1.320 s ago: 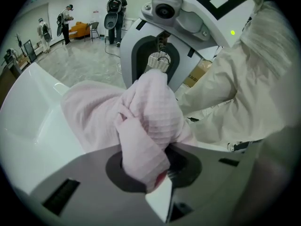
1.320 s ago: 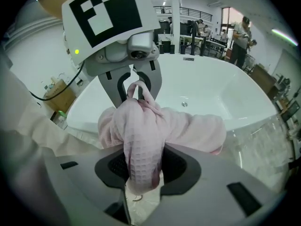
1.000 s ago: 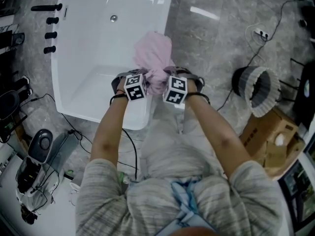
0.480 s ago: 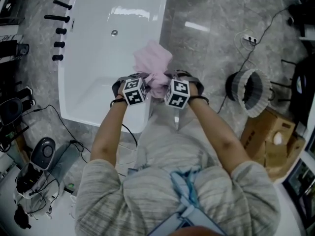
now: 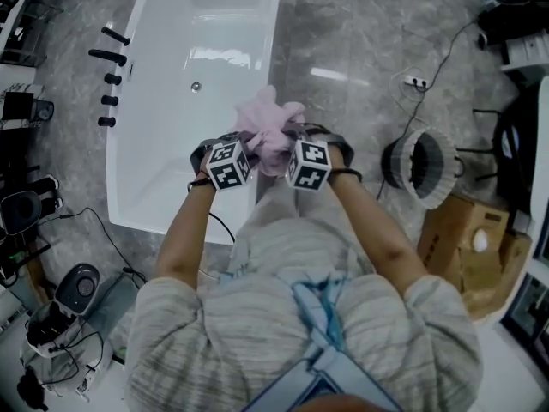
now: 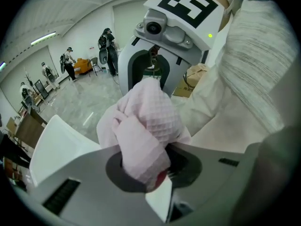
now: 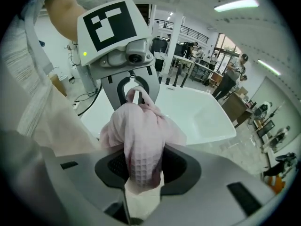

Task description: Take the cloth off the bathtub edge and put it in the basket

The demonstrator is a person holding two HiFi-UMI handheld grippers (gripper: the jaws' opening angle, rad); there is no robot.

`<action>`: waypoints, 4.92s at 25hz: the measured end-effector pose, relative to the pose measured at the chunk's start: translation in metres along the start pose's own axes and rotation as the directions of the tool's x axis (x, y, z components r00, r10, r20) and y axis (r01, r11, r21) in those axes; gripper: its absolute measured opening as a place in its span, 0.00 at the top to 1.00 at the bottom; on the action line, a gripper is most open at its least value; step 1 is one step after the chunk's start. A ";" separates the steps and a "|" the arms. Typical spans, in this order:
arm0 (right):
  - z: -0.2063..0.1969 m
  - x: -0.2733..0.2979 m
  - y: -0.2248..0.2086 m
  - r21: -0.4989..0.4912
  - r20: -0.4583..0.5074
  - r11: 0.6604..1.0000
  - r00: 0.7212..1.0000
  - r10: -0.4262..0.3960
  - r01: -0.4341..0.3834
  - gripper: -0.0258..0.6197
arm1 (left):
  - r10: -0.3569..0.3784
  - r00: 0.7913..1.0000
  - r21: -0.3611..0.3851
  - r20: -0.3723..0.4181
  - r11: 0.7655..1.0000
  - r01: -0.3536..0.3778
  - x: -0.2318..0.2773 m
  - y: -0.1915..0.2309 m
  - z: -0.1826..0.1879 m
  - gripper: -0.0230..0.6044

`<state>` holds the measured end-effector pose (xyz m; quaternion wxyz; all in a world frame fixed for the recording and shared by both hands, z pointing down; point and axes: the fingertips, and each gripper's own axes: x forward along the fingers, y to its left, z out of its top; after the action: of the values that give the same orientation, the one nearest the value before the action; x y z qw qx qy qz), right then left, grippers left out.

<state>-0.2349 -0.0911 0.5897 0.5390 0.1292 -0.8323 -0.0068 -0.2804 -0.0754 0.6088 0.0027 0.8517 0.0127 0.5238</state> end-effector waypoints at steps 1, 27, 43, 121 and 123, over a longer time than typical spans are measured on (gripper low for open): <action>0.000 -0.006 -0.003 0.000 0.000 1.000 1.000 -0.014 0.014 0.72 | 0.007 1.000 0.008 0.006 1.000 -0.007 -0.004 0.001 0.005 0.84; -0.128 -0.124 -0.019 0.177 -0.003 0.977 0.993 -0.122 0.120 0.72 | -0.112 0.994 0.261 0.014 0.960 0.104 0.023 -0.017 0.179 0.84; -0.312 -0.251 -0.039 0.225 -0.062 0.945 0.971 -0.231 0.240 0.72 | -0.142 0.987 0.396 0.081 0.913 0.099 0.089 -0.042 0.394 0.84; -0.579 -0.447 -0.027 0.857 0.149 0.436 0.677 -0.721 0.276 0.62 | -0.265 0.850 0.296 0.455 0.945 0.136 0.185 -0.084 0.726 0.64; -0.562 -0.454 -0.025 0.860 0.238 0.459 0.620 -0.748 0.224 0.62 | -0.280 0.812 0.268 0.512 0.950 0.158 0.171 -0.087 0.726 0.64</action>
<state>0.4504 0.0581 0.4146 0.1134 0.5817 -0.7931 0.1403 0.4424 0.0226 0.4321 -0.0246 0.9531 0.1660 0.2519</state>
